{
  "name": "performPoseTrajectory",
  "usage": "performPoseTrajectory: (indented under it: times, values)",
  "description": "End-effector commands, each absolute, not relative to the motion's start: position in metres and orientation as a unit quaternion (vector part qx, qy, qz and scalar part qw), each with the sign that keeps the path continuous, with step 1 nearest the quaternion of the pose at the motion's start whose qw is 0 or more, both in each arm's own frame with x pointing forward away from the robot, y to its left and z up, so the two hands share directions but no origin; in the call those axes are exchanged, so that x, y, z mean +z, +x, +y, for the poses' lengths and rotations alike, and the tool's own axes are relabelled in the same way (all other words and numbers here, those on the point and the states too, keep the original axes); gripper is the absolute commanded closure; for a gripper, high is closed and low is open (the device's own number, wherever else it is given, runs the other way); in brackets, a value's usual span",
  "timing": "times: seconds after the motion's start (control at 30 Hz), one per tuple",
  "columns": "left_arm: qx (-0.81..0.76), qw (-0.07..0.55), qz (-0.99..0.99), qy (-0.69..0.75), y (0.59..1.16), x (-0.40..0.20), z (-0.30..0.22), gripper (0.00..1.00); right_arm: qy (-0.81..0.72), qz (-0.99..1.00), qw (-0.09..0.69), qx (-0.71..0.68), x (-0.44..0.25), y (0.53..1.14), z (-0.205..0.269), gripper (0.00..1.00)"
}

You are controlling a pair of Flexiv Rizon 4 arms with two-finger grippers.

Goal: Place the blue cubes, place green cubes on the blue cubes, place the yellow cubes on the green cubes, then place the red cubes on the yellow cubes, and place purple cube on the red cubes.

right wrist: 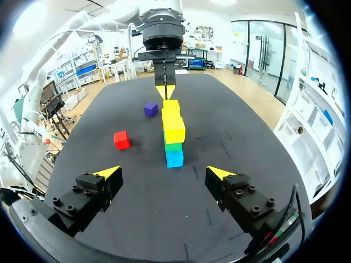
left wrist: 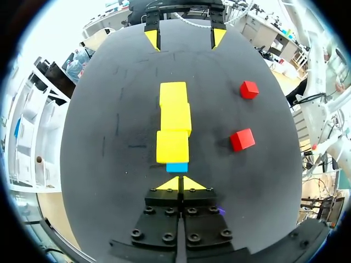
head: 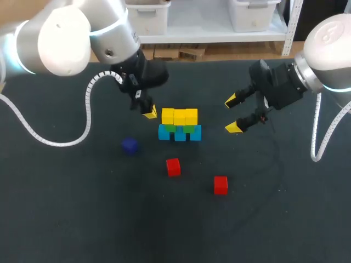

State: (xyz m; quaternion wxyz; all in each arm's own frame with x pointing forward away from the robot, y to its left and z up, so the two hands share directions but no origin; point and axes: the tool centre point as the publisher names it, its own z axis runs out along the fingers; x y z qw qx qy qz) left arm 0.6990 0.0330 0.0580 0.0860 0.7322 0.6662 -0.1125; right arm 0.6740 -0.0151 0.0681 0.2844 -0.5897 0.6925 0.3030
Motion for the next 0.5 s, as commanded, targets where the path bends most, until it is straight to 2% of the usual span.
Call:
performPoseTrajectory:
  times: [0.03, 0.07, 0.1, 0.13, 0.17, 0.23, 0.27, 0.5]
  values:
    - [-0.108, 0.092, 0.671, 0.728, 0.691, 0.063, 0.048, 0.89, -0.59, 0.692, 0.285, 0.304, 0.068, 0.674, -0.015, 0.0]
    - [-0.106, 0.093, 0.673, 0.726, 0.69, 0.064, 0.051, 0.8, -0.59, 0.692, 0.285, 0.304, 0.068, 0.674, -0.015, 0.0]
    - [-0.105, 0.093, 0.675, 0.725, 0.689, 0.065, 0.055, 0.75, -0.59, 0.692, 0.285, 0.304, 0.068, 0.674, -0.015, 0.0]
    - [-0.104, 0.094, 0.677, 0.723, 0.689, 0.066, 0.058, 0.64, -0.59, 0.692, 0.285, 0.304, 0.068, 0.674, -0.015, 0.0]
    - [-0.103, 0.094, 0.679, 0.721, 0.688, 0.067, 0.061, 0.57, -0.59, 0.692, 0.285, 0.304, 0.068, 0.674, -0.015, 0.0]
    - [-0.101, 0.095, 0.682, 0.718, 0.687, 0.07, 0.067, 0.11, -0.59, 0.692, 0.285, 0.304, 0.068, 0.674, -0.015, 0.0]
    - [-0.099, 0.096, 0.684, 0.716, 0.686, 0.072, 0.072, 0.0, -0.59, 0.692, 0.285, 0.304, 0.068, 0.674, -0.015, 0.0]
    - [-0.09, 0.107, 0.69, 0.71, 0.68, 0.084, 0.089, 0.0, -0.59, 0.692, 0.285, 0.304, 0.068, 0.674, -0.015, 0.0]
